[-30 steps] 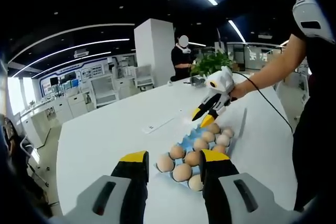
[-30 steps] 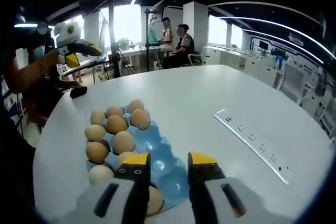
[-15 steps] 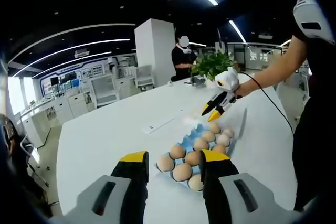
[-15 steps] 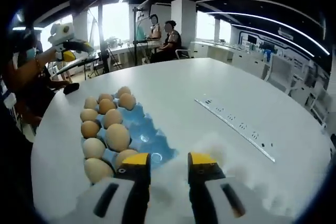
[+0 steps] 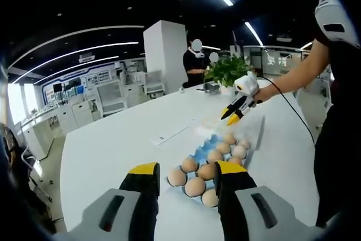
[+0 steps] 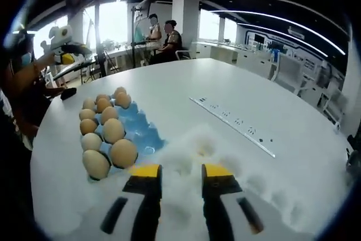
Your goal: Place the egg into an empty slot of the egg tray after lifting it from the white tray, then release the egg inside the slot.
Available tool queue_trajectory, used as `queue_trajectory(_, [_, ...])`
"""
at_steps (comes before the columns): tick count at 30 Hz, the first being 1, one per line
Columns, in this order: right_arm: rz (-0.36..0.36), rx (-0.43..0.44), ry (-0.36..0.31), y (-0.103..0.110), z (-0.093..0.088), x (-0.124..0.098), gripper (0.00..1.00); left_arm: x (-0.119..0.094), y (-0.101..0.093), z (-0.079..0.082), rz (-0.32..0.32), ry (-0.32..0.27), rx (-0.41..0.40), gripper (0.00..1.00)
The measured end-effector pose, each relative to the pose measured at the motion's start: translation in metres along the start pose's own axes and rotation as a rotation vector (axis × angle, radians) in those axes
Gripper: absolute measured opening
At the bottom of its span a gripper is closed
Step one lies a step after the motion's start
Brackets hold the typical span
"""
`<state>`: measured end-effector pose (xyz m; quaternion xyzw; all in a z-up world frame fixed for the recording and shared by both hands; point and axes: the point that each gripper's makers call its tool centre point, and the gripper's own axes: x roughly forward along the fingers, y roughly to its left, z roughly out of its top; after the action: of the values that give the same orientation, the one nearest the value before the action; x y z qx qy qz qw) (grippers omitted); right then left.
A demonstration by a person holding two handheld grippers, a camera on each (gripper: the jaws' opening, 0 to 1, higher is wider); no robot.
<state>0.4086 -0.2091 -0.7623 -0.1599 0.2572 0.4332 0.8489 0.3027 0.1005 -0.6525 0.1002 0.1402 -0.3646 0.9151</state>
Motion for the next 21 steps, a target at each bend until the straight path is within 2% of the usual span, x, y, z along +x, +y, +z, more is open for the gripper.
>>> queue_trajectory(12, [-0.126, 0.025, 0.044, -0.045, -0.026, -0.033, 0.28, 0.001, -0.001, 0.001, -0.002, -0.004, 0.000, 0.39])
queue_trajectory(21, [-0.167, 0.020, 0.127, -0.061, -0.049, -0.036, 0.28, 0.001, -0.001, 0.000, -0.005, -0.005, -0.003, 0.39])
